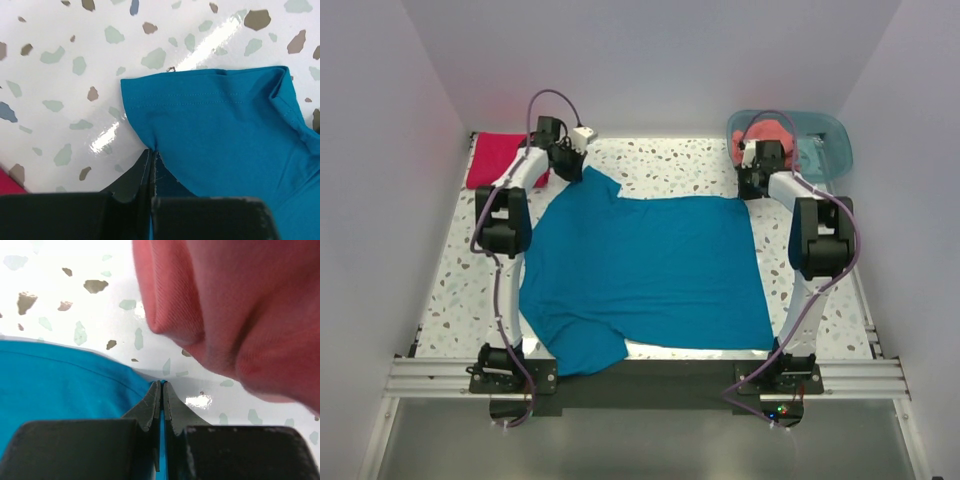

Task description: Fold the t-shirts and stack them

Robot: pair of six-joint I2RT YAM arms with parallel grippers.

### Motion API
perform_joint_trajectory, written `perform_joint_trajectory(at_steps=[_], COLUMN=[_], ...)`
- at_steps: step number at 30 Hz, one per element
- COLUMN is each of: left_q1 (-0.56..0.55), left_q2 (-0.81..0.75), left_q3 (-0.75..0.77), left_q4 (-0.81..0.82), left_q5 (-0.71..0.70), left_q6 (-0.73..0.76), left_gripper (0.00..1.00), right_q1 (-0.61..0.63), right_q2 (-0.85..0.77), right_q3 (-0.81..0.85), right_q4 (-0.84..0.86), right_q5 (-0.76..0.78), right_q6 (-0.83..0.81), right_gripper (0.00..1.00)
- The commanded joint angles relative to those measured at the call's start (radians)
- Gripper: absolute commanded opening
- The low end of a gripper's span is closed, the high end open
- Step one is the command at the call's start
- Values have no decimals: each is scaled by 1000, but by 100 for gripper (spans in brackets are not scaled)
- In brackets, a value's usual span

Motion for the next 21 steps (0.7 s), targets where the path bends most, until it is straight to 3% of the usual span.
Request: perform_joint_trajectory(at_steps=[1, 12, 21], left_q1=[22, 56, 70], left_q2=[-58, -297, -558], left_q3=[39, -160, -444], left_q4=[72, 129, 147], left_q5=[46, 136, 181], left_q6=[-16, 30, 96], left_gripper=[0, 0, 0], right_q1=[-4, -21, -56], right_q2=[-98, -215, -319], right_q3=[48, -19, -107], right_q4=[29, 46, 20], right_q5=[-47, -99, -174], right_q6=[-29, -82, -134], right_gripper=[0, 0, 0])
